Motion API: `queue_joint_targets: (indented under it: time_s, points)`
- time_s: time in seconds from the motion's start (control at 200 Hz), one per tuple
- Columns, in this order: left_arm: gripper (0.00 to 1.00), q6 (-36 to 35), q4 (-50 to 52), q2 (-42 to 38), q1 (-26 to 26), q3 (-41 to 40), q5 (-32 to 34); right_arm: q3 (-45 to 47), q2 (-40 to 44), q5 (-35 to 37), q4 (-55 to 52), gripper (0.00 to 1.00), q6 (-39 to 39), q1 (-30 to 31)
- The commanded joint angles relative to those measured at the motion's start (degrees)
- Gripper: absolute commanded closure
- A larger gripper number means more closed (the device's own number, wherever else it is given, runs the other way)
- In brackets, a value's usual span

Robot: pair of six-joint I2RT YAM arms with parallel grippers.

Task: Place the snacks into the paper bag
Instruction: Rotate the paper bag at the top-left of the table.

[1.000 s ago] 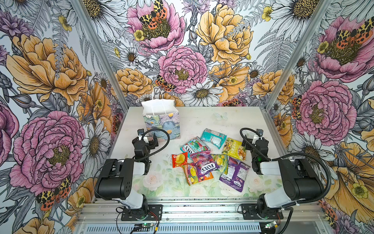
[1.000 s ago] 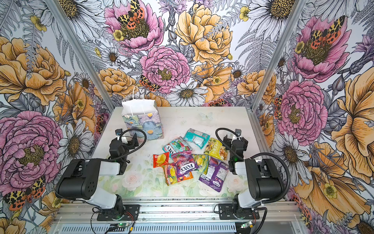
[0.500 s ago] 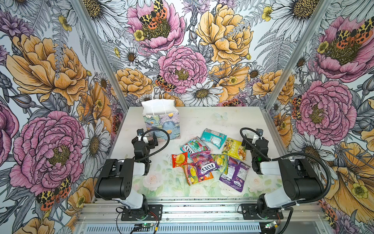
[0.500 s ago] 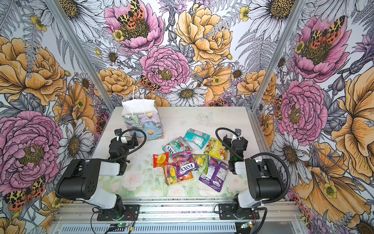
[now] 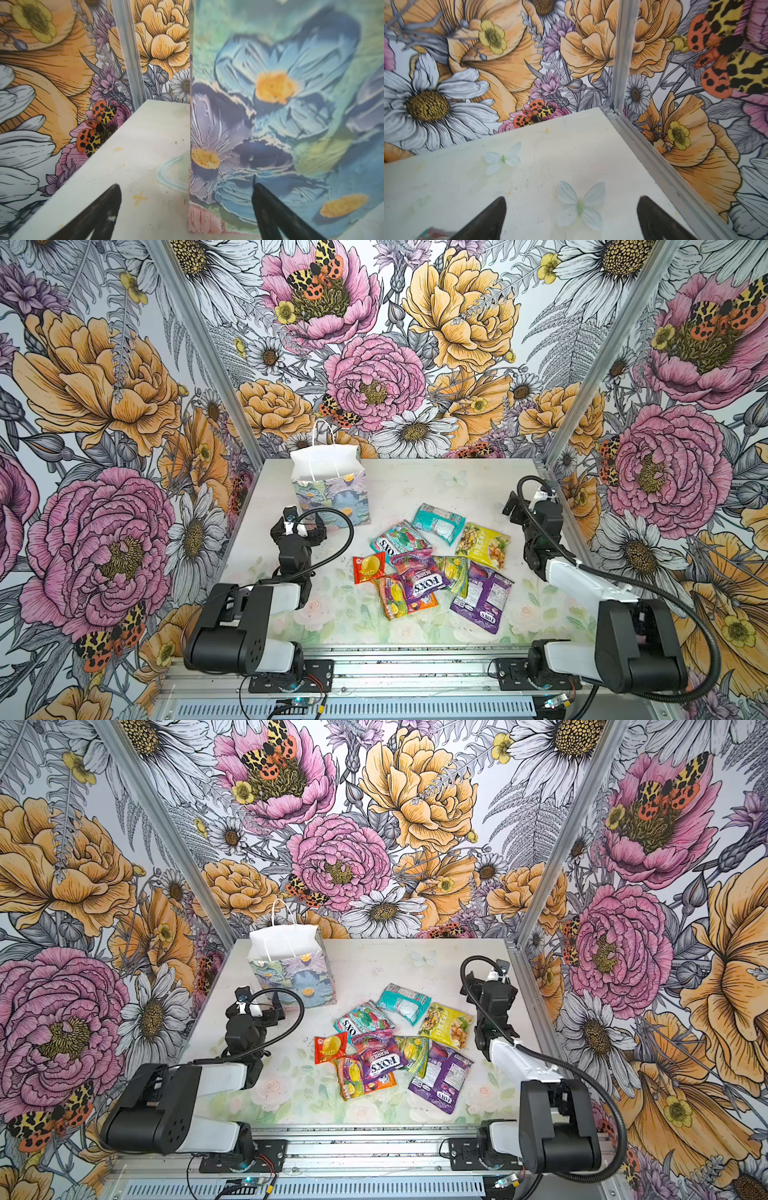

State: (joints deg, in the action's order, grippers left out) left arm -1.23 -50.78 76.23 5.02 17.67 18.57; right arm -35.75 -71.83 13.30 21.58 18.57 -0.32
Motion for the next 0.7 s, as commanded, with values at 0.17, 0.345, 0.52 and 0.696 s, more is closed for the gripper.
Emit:
queue_joint_targets:
  time_s: [0.17,0.345,0.52,0.696]
  points:
    - [0.01,23.7,36.9,-19.8,-6.5,12.9,-5.0,-8.1,0.9,-11.8,-21.8,0.10,11.7,-1.7]
    - [0.01,25.6,44.1,-25.3,-10.2,15.9,-14.8,-8.9,5.0,-16.0,-27.7,0.13,15.5,-1.0]
    - [0.04,31.7,59.4,-23.1,-25.8,30.0,-38.9,-11.6,5.0,-18.7,-37.9,0.16,16.5,0.5]
    - [0.14,25.8,79.3,-8.9,-30.5,53.7,-52.4,-13.1,2.4,-20.0,-42.5,0.19,17.5,2.7]
